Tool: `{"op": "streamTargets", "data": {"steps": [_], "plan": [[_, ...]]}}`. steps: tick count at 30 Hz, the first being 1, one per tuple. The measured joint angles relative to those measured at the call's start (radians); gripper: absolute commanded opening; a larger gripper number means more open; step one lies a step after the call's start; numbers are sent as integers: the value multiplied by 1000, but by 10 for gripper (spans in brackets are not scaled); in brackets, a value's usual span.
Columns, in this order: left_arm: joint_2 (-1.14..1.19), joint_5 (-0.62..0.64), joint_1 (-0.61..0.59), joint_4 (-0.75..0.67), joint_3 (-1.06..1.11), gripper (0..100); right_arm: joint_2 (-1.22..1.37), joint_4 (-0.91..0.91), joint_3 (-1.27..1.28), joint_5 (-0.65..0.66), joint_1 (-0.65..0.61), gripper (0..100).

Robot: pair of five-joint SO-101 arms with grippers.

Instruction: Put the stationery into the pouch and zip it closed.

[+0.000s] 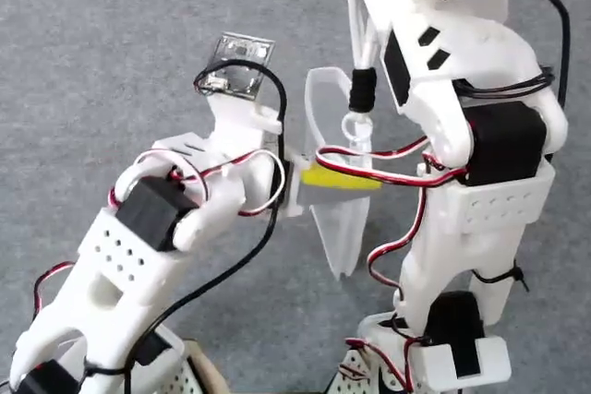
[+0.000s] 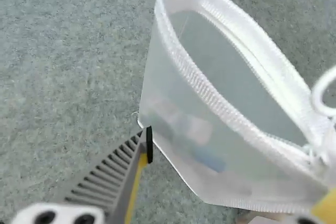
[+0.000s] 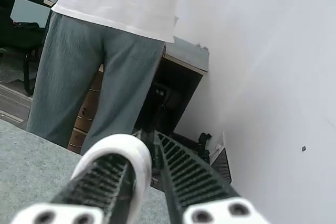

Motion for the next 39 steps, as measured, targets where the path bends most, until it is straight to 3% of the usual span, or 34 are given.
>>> {"op": "streamTargets", "data": {"steps": [8,14,25,39], "plan": [[-8,-55,-184,8,-6,522,-11,5,0,0,0,12],[-15,-123,-256,14,-5,522,-28,5,0,0,0,12],[6,-255,-416,153,29,522,-28,6,0,0,-2,12],[5,-288,-445,71,28,522,-28,118,-51,0,-34,12]]}}
